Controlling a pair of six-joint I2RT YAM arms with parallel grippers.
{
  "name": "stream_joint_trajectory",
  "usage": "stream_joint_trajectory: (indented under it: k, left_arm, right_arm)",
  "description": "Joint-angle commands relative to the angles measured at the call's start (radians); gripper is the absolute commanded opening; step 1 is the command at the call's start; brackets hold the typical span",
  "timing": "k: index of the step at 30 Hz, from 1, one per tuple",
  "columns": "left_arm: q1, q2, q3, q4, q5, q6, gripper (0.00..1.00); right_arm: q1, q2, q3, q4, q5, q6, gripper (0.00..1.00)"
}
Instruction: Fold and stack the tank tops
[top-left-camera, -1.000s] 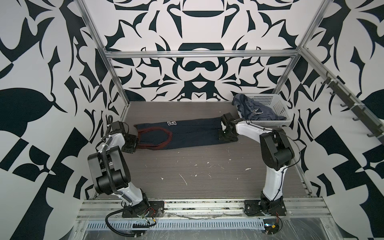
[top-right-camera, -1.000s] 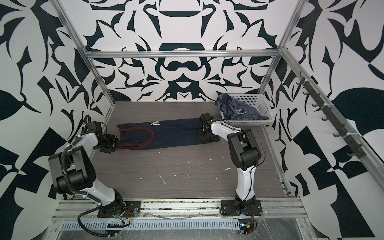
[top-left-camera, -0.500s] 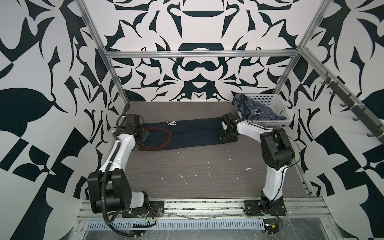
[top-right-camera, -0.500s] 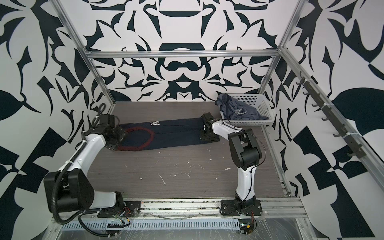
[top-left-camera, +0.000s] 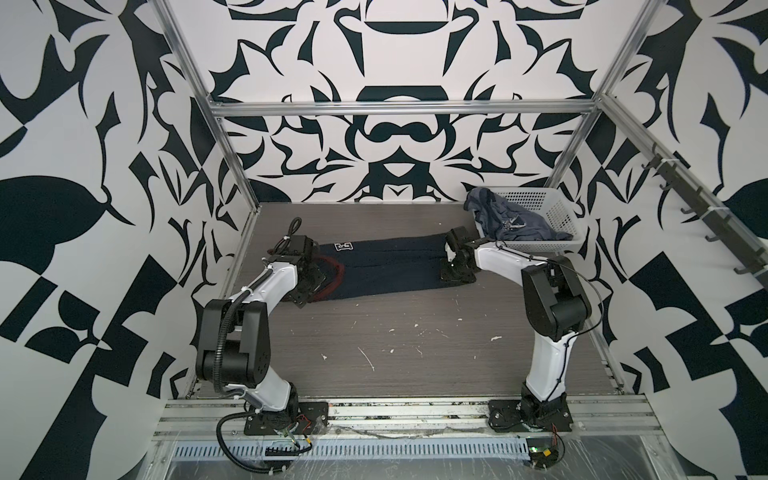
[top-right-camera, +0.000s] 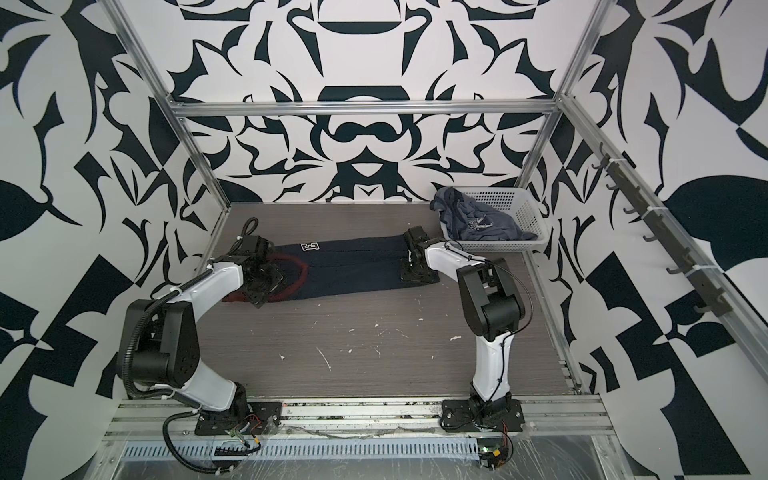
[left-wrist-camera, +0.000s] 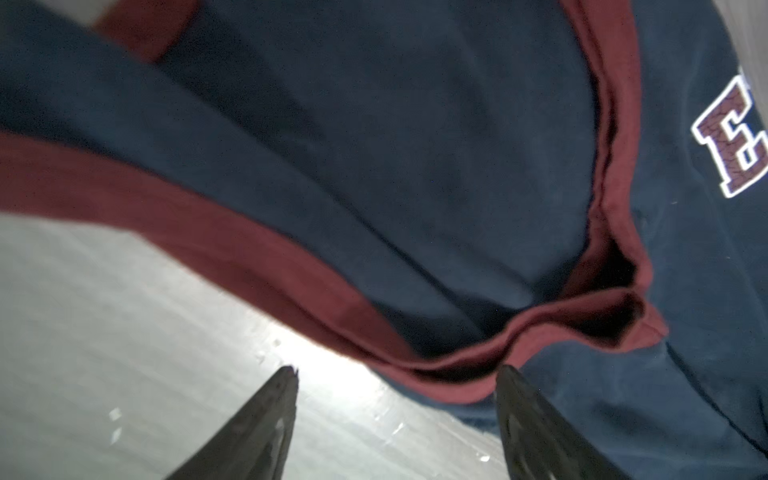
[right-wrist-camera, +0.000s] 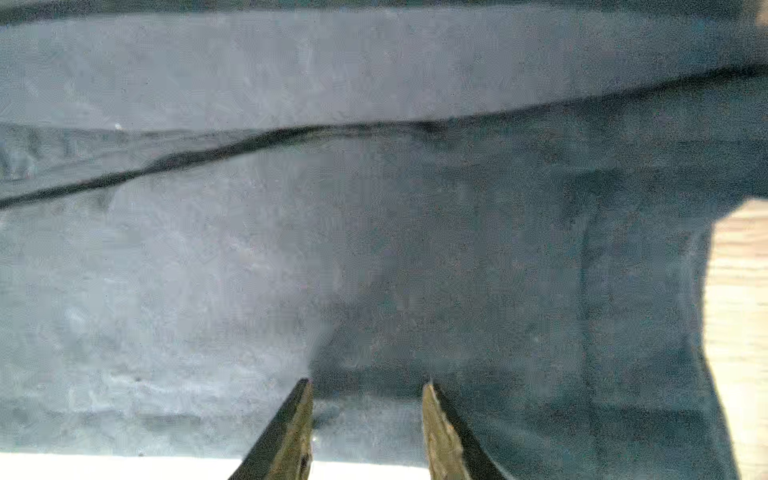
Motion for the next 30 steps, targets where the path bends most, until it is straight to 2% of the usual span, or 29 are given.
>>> stream_joint_trajectory:
  k: [1,7,12,17,24,30]
  left_arm:
    - [0.009,0.046,0.021,0.017,0.013,-0.008,0.78]
    - [0.062,0.116,0.035,0.036,0.006,-0.022,0.76]
    - [0.143,0.124,0.052,0.051,0.006,-0.015,0.72]
    - [0.226,0.115,0.074,0.05,0.039,0.001,0.65]
    - [0.339,0.119,0.091,0.036,0.072,0.023,0.6]
    - [0.398,0.161,0.11,0.034,0.083,0.033,0.5]
  right_arm:
    - [0.004,-0.045,-0.01,0.001,0.004,0.006,0.48]
    - [0.004,-0.047,-0.01,0.0,0.006,0.006,0.48]
    - [0.004,-0.046,-0.011,0.0,0.006,0.006,0.48]
    - [0.004,-0.04,-0.01,-0.003,0.011,0.005,0.48]
    - [0.002,-0.03,0.004,-0.011,0.023,0.004,0.48]
    - [0.003,-0.032,0.014,-0.018,0.022,0.006,0.48]
